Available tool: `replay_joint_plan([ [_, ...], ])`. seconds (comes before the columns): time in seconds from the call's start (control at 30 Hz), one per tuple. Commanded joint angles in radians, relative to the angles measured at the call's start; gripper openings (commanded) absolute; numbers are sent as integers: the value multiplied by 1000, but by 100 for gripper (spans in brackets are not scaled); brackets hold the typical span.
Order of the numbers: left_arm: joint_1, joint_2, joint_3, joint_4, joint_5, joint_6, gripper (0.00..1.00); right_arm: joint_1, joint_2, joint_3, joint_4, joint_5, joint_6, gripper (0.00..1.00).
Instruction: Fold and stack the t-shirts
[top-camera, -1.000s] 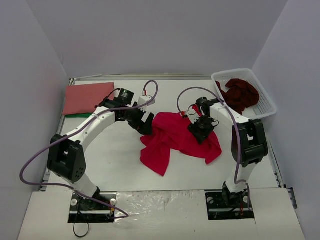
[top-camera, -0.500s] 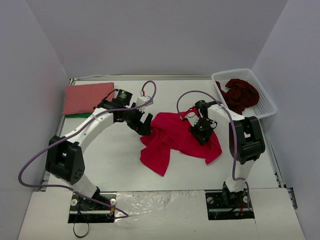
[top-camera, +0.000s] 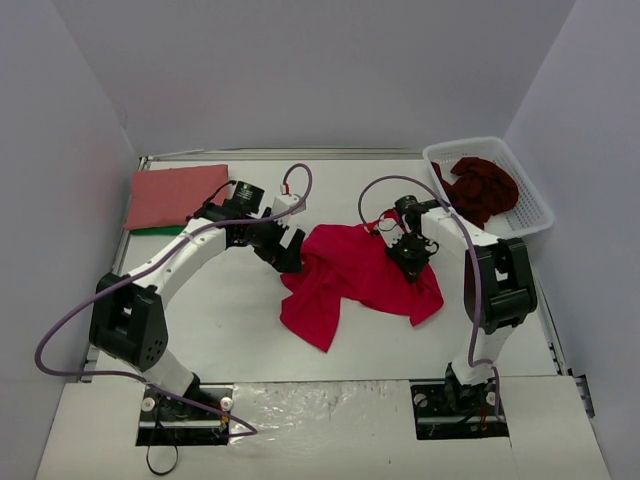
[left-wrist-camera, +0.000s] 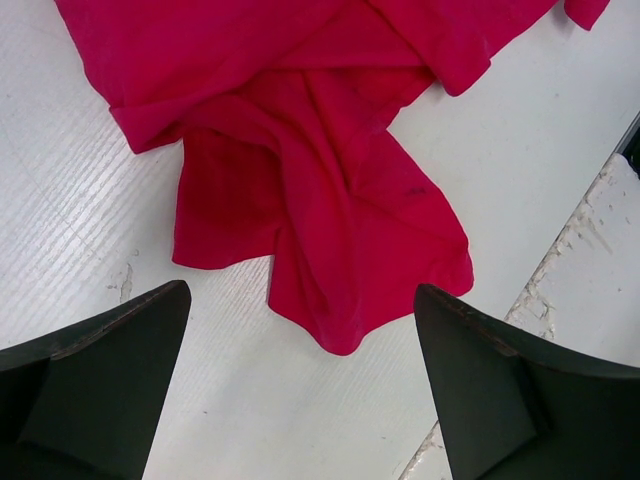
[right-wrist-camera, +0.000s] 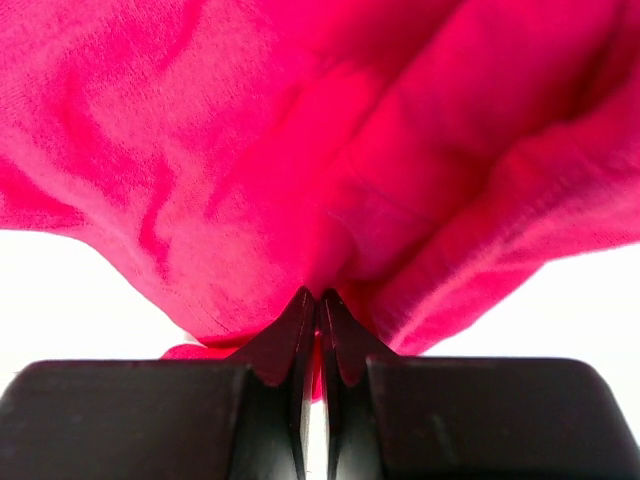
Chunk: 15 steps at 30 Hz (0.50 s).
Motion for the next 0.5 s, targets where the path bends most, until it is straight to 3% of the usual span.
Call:
replay_joint_plan([
  [0.0, 9, -48, 23, 0, 17, 11, 94, -11, -60, 25, -44, 28, 9, 0],
  [0.27, 9, 50, 80, -134, -4, 129, 94, -40, -158, 153, -71, -19, 32, 0],
  [0.47, 9, 93, 17, -76, 52, 152, 94, -102, -207, 169, -65, -71, 44, 0],
])
